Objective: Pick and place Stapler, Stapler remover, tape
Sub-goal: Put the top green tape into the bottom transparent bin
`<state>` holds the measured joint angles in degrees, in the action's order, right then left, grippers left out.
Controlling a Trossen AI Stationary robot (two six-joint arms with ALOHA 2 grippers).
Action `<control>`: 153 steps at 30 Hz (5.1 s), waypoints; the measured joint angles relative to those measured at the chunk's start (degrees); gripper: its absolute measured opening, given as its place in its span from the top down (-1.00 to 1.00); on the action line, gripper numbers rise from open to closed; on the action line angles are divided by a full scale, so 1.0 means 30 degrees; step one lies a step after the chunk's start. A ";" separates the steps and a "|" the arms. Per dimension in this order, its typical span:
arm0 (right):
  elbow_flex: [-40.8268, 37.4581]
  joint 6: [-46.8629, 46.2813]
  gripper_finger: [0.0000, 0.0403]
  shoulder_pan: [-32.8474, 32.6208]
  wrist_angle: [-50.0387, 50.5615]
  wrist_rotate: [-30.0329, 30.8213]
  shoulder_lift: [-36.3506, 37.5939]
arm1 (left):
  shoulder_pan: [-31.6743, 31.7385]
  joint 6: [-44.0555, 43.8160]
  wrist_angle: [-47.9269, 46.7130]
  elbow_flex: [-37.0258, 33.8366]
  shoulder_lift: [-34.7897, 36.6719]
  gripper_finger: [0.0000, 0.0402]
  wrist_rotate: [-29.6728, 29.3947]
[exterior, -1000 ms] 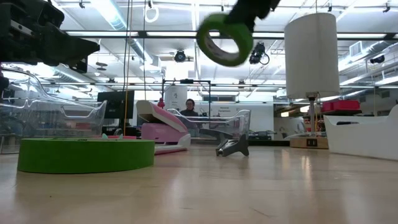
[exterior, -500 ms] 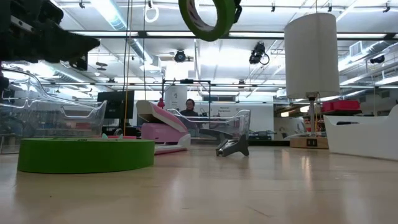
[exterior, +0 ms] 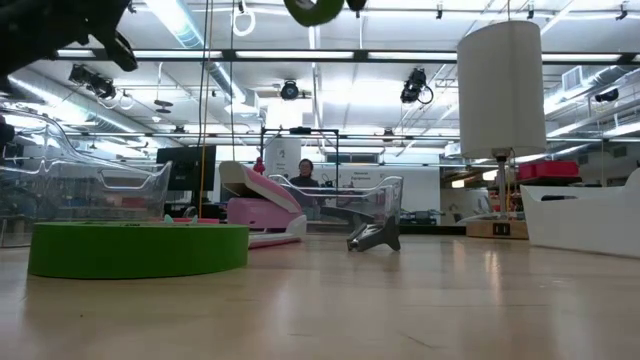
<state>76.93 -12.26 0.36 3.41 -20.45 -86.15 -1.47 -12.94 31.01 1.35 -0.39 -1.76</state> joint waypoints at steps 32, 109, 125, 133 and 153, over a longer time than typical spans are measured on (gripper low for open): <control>0.0000 -0.0259 0.62 -0.0022 -0.3735 -0.0058 0.0000 | -0.0009 0.4094 -0.0469 1.2438 -1.5417 -0.27 -0.2869; 0.0015 0.1905 0.65 0.0109 -0.5243 0.2157 0.2004 | -0.0315 0.3938 -1.6622 2.3832 -1.8910 -0.22 -0.3053; 0.0007 0.1873 0.64 0.0102 -0.5087 0.2142 0.2004 | 0.0248 0.3946 -1.4248 2.3826 -2.1414 -0.29 -0.5171; 0.0007 0.1817 0.64 0.0102 -0.5076 0.2106 0.2004 | 0.1026 0.3860 -1.3707 2.3836 -2.1846 -0.57 -0.5091; 0.0007 0.2335 0.64 0.0102 -0.5003 0.2157 0.1996 | 0.1186 0.3523 -0.9896 2.3837 -2.2784 -0.57 -0.4830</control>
<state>76.95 -5.26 0.67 -11.60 -13.98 -80.16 2.09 -2.37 1.32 72.86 -68.74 -16.25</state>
